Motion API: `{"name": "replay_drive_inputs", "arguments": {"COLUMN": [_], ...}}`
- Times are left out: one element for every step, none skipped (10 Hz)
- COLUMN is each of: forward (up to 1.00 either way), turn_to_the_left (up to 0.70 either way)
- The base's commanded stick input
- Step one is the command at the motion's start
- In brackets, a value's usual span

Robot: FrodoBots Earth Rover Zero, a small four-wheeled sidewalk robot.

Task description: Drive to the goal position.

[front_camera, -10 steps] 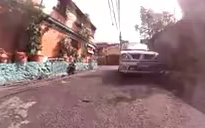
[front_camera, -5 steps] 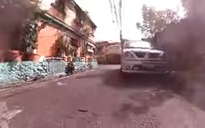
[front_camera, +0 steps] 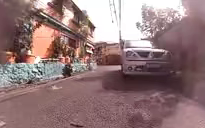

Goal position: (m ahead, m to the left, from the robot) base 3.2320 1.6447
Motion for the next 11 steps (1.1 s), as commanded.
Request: {"name": "replay_drive_inputs", "arguments": {"forward": [0.70, 0.70, 0.70, 0.70, 0.70, 0.70, 0.70, 0.70, 0.70, 0.70, 0.70], "turn_to_the_left": [0.00, 0.00, 0.00, 0.00, 0.00, 0.00, 0.00, 0.00, 0.00, 0.00, 0.00]}}
